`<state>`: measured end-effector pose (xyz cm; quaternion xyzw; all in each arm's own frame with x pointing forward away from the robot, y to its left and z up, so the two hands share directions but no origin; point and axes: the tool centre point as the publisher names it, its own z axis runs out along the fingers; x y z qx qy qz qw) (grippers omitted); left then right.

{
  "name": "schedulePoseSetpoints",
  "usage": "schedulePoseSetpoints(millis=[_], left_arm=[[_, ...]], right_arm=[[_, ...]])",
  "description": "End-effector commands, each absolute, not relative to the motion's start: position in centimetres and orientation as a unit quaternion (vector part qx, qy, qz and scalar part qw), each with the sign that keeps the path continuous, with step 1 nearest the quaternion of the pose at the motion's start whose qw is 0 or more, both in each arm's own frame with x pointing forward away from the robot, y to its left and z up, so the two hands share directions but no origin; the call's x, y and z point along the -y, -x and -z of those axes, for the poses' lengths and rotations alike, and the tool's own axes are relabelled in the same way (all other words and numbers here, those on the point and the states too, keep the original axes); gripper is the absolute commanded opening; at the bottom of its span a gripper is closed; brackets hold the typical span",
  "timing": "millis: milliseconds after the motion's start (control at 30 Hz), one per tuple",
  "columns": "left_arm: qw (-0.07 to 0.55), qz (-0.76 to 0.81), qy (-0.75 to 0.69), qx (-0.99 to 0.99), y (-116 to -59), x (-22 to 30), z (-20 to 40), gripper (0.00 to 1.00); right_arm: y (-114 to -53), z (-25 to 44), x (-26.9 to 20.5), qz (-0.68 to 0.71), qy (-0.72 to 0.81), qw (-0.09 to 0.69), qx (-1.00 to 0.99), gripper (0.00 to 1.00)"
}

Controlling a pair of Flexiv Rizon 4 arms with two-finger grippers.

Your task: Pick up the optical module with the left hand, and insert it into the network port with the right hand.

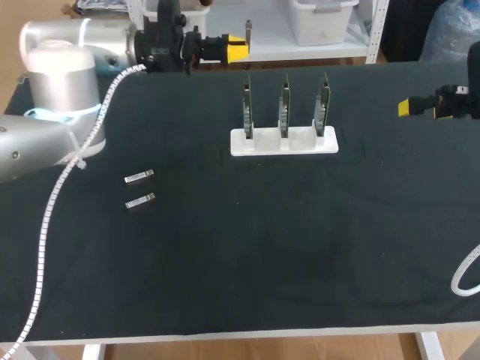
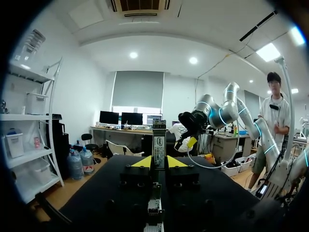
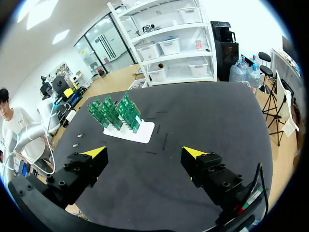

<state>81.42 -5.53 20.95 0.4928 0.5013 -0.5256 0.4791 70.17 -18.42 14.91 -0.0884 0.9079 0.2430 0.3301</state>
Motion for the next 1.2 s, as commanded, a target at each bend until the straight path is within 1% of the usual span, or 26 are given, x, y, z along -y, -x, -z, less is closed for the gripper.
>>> schedulePoseSetpoints(millis=[33,400,800,1200], left_arm=[[0.478,0.526,-0.489,-0.505,-81.1,5.8,-20.2,0.0],[0.478,0.525,-0.475,-0.52,-80.6,4.8,-18.9,0.0],[0.474,0.527,-0.475,-0.521,-80.3,5.0,-18.5,0.0],[0.473,0.482,-0.529,-0.514,-80.2,5.0,-18.3,0.0]], right_arm=[[-70.0,-15.0,18.4,-0.242,0.088,0.33,-0.908,1.0],[-70.0,-15.0,18.4,-0.242,0.088,0.33,-0.908,1.0],[-70.0,-15.0,18.4,-0.242,0.088,0.33,-0.908,1.0],[-70.0,-15.0,18.4,-0.242,0.088,0.33,-0.908,1.0]])
